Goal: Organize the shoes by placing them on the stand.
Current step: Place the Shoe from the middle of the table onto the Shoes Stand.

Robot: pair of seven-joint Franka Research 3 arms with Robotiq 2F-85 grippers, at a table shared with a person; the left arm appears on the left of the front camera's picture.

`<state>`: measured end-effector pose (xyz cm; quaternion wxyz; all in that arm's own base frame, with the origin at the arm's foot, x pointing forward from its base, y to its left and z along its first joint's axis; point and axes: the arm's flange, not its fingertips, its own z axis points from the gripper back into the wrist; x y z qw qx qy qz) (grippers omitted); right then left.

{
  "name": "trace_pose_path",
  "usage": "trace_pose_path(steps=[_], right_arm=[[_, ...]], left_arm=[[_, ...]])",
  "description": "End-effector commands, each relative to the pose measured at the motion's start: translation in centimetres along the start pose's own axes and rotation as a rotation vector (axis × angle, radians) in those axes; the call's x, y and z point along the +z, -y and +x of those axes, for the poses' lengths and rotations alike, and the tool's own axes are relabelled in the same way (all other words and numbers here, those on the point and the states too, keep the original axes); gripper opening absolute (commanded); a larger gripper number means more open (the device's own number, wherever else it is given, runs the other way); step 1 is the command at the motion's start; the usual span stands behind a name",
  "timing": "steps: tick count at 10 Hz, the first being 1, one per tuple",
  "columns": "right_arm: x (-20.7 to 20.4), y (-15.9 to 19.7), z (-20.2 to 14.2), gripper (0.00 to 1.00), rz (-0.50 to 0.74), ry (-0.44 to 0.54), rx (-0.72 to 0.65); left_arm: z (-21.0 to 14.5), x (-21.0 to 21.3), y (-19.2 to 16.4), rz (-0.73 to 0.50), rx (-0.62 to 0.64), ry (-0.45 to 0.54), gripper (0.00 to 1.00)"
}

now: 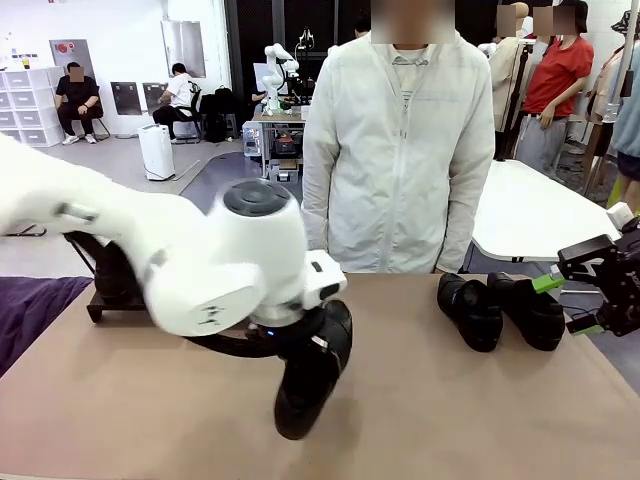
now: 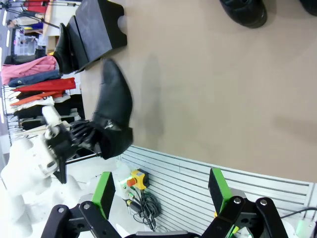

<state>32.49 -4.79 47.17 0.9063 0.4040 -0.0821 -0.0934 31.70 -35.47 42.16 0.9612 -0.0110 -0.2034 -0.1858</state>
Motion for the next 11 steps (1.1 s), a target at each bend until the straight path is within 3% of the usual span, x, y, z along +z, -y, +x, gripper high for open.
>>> trace_pose_path(steps=[1, 2, 4, 5, 7, 8, 9, 11], right_arm=[[0.4, 0.0, 0.0, 1.00, -0.014, -0.007, 0.011], [0.4, 0.0, 0.0, 1.00, -0.014, -0.007, 0.011], [0.4, 0.0, 0.0, 1.00, -0.014, -0.007, 0.011], [0.4, 0.0, 0.0, 1.00, -0.014, -0.007, 0.011], [0.4, 0.0, 0.0, 1.00, -0.014, -0.007, 0.011], [0.4, 0.0, 0.0, 1.00, -0.014, -0.007, 0.011], [0.4, 0.0, 0.0, 1.00, -0.014, -0.007, 0.011], [0.4, 0.0, 0.0, 1.00, -0.014, -0.007, 0.011]], left_arm=[[-3.7, 5.4, -7.2, 0.019, -0.010, 0.133, 0.00], [-5.0, 6.4, -10.4, 0.068, 0.013, 0.141, 0.00], [-9.3, 7.7, -17.7, 0.009, 0.086, 0.174, 0.00], [-12.1, 7.9, -21.6, -0.053, 0.186, 0.204, 0.00], [-16.2, 7.4, -25.1, -0.105, 0.373, 0.215, 0.00], [-17.1, 6.6, -24.8, -0.097, 0.521, 0.125, 0.00], [-2.4, 12.4, -24.0, -0.061, 0.308, 0.183, 0.00], [-2.4, 12.4, -24.0, -0.061, 0.308, 0.183, 0.00]])
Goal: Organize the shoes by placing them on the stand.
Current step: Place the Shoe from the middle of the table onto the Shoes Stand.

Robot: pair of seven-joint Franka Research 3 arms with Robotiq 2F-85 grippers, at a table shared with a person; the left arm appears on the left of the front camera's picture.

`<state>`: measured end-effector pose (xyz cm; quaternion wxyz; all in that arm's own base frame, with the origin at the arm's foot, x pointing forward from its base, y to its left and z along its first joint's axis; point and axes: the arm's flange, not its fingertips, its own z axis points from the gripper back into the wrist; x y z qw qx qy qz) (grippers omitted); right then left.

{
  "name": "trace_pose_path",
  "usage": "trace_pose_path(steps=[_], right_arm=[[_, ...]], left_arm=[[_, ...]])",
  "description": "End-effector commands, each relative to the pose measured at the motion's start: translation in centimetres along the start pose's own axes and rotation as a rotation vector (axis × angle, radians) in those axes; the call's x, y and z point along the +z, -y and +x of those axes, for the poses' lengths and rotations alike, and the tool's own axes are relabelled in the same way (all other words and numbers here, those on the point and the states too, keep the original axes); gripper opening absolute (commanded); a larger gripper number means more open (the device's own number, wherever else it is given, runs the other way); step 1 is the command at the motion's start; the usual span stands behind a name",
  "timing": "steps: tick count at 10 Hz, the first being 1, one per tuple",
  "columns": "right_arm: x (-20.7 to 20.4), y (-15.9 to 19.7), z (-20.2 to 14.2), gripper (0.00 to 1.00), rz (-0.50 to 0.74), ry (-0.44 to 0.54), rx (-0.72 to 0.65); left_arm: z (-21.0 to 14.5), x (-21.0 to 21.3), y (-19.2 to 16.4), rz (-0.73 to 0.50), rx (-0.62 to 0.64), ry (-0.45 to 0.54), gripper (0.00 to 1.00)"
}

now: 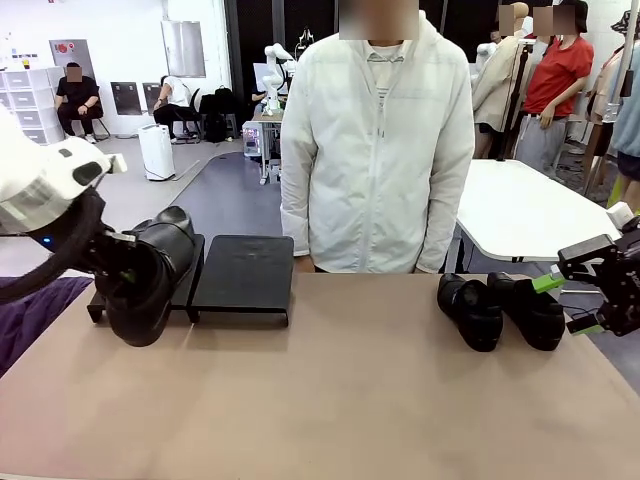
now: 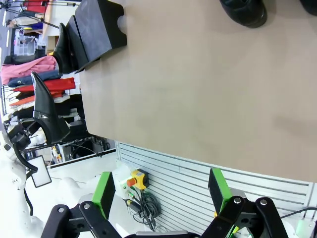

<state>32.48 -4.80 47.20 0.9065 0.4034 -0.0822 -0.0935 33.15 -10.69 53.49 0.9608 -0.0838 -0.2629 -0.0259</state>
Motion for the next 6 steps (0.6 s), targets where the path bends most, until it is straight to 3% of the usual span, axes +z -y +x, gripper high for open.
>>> trace_pose_path(steps=[1, 3, 4, 6], right_arm=[[0.4, 0.0, 0.0, 1.00, -0.013, -0.007, 0.011], [0.4, 0.0, 0.0, 1.00, -0.013, -0.007, 0.011], [0.4, 0.0, 0.0, 1.00, -0.013, -0.007, 0.011], [0.4, 0.0, 0.0, 1.00, -0.013, -0.007, 0.011]], left_arm=[[0.5, 0.1, 0.4, -0.016, -0.030, 0.034, 0.00], [-0.1, -0.1, 0.8, 0.005, -0.022, 0.006, 0.00], [2.8, 0.0, -1.7, -0.054, 0.092, -0.059, 0.00], [9.2, -1.4, -6.4, -0.149, 0.066, -0.127, 0.00]])
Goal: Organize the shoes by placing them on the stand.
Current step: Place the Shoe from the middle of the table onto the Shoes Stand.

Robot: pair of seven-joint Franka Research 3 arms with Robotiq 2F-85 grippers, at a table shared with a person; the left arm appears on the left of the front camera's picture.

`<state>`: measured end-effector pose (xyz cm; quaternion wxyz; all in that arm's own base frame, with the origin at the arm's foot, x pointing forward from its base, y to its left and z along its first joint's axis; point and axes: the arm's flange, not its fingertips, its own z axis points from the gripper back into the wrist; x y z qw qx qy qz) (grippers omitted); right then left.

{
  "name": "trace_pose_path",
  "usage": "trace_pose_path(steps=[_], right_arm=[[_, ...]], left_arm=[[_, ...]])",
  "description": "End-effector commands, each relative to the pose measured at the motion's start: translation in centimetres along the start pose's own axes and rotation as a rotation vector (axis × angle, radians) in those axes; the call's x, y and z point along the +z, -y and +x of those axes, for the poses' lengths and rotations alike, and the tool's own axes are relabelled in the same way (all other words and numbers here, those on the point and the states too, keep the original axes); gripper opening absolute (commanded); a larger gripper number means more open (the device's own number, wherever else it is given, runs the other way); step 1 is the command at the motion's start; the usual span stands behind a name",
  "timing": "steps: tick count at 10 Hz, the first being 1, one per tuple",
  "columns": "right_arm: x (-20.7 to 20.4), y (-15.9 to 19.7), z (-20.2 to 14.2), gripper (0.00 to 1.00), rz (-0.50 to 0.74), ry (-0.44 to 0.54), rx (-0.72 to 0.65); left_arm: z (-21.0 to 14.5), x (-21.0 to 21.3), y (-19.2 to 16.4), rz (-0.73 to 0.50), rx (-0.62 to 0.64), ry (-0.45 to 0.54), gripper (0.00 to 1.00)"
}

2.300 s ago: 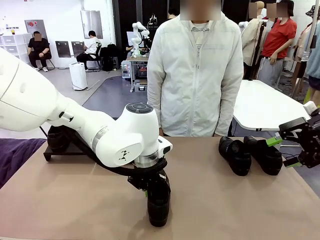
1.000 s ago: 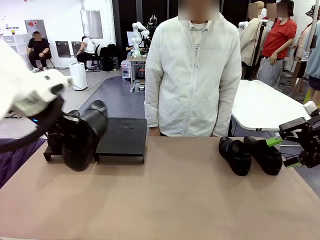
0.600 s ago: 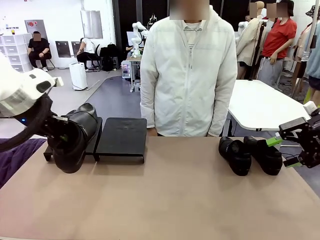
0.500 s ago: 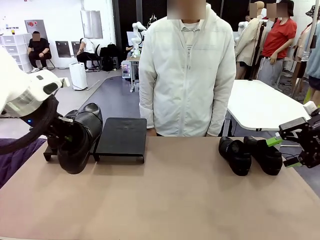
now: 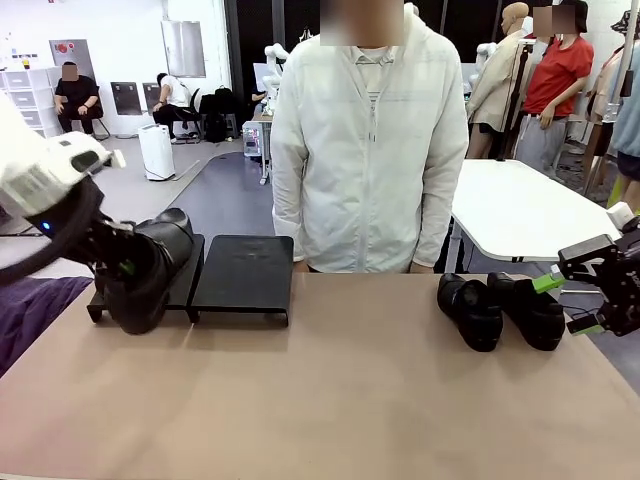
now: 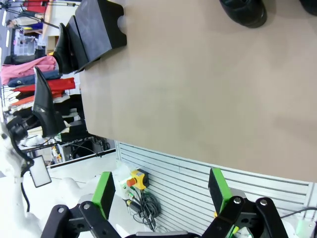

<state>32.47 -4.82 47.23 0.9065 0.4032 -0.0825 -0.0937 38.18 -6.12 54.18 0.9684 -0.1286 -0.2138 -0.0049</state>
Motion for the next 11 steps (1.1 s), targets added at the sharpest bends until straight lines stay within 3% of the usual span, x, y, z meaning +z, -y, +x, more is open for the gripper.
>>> trace_pose_path(steps=[1, 3, 5, 11], right_arm=[[0.4, 0.0, 0.0, 1.00, -0.013, -0.008, 0.011], [0.4, 0.0, 0.0, 1.00, -0.013, -0.008, 0.011], [0.4, 0.0, 0.0, 1.00, -0.013, -0.008, 0.011], [0.4, 0.0, 0.0, 1.00, -0.013, -0.008, 0.011]], left_arm=[[7.4, -0.7, -2.5, -0.088, -0.067, -0.059, 0.00], [11.7, -3.8, -5.4, -0.065, -0.026, -0.035, 0.00], [13.8, -6.8, -7.2, 0.005, -0.019, 0.017, 0.00], [15.0, -14.9, -7.7, 0.071, -0.043, 0.212, 0.00]])
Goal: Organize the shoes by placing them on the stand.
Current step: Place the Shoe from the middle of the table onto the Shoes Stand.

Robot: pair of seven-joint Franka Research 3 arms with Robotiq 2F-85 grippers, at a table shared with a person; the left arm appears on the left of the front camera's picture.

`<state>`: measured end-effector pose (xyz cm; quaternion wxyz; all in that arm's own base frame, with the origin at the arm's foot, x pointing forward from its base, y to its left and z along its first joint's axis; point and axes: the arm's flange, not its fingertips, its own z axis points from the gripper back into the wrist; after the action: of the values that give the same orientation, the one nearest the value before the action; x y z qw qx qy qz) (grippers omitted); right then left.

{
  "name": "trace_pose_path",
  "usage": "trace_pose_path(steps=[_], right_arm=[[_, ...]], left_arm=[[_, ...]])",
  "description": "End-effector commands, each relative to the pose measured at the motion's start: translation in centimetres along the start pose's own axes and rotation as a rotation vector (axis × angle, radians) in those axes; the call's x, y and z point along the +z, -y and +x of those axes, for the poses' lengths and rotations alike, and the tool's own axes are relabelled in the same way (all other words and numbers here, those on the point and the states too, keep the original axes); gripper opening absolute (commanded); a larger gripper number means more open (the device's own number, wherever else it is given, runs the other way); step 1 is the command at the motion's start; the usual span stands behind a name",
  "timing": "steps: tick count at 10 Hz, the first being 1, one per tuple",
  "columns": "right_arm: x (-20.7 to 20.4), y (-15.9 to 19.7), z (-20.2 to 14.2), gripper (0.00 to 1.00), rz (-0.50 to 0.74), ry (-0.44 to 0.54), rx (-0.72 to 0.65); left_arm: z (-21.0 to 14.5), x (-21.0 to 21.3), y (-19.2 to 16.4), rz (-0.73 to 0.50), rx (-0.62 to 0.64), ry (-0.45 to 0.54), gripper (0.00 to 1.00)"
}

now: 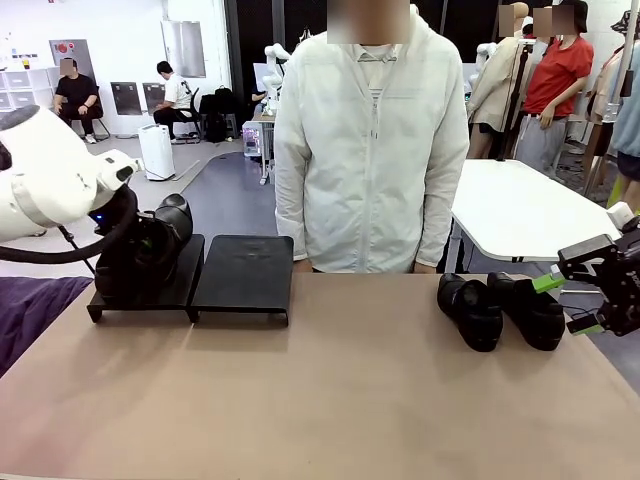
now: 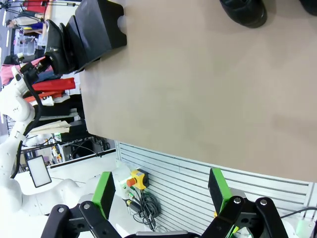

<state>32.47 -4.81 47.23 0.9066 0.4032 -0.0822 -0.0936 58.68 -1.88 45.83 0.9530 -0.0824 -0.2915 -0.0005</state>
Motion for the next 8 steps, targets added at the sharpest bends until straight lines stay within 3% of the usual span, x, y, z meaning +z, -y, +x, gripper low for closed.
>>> trace_pose_path(steps=[1, 7, 8], right_arm=[[0.4, 0.0, 0.0, 1.00, -0.013, -0.007, 0.011], [0.4, 0.0, 0.0, 1.00, -0.013, -0.007, 0.011], [0.4, 0.0, 0.0, 1.00, -0.013, -0.007, 0.011]], left_arm=[[-0.7, -1.0, -0.2, -0.017, -0.003, 0.035, 0.00], [-0.8, -2.7, -0.5, 0.027, -0.010, 0.002, 0.00], [-0.9, -2.6, -0.5, 0.031, -0.009, 0.008, 0.45]])
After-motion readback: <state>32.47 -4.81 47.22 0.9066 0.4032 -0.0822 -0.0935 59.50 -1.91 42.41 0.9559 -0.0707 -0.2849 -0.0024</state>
